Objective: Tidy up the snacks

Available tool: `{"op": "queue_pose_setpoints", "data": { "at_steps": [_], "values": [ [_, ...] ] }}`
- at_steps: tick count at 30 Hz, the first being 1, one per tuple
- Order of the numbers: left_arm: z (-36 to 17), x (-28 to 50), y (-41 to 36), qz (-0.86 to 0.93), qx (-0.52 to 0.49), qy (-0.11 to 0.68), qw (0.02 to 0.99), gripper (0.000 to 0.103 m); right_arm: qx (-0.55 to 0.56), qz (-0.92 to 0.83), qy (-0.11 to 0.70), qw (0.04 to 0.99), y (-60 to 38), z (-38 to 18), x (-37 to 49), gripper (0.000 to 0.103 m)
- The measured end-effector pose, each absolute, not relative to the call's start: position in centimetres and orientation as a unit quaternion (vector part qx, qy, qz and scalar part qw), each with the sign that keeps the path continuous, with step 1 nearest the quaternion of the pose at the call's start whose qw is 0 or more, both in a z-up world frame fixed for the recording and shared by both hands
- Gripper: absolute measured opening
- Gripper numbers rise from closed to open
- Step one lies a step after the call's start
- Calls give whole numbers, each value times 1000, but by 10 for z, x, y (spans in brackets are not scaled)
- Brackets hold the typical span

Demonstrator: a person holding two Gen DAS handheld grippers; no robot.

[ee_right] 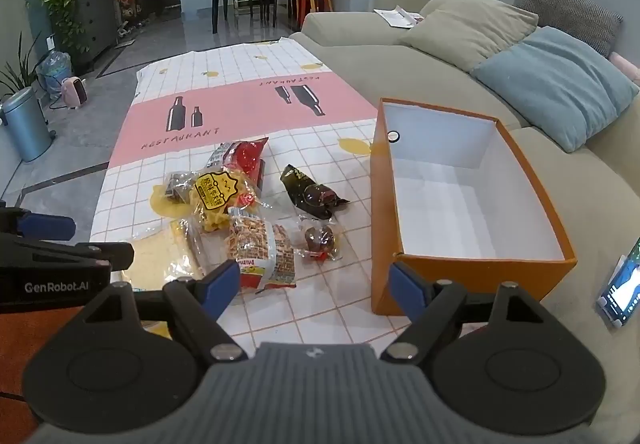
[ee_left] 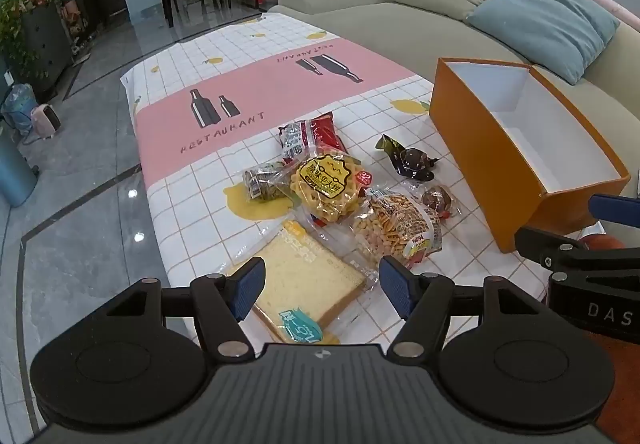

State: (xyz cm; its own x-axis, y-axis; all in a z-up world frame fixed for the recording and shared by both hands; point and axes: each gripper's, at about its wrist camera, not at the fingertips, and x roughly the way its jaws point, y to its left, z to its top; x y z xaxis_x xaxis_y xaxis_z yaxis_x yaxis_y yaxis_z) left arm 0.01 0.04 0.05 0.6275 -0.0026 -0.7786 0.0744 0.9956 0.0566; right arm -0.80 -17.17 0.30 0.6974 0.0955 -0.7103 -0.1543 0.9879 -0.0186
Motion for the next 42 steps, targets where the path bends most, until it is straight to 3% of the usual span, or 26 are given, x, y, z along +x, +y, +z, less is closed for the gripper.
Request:
{"op": "queue_pose_setpoints", "data": {
  "at_steps": [42],
  "values": [
    [3, 6, 0, -24, 37, 432, 901, 77, -26, 50, 377, 925, -177, 12, -4, 80]
  ]
}}
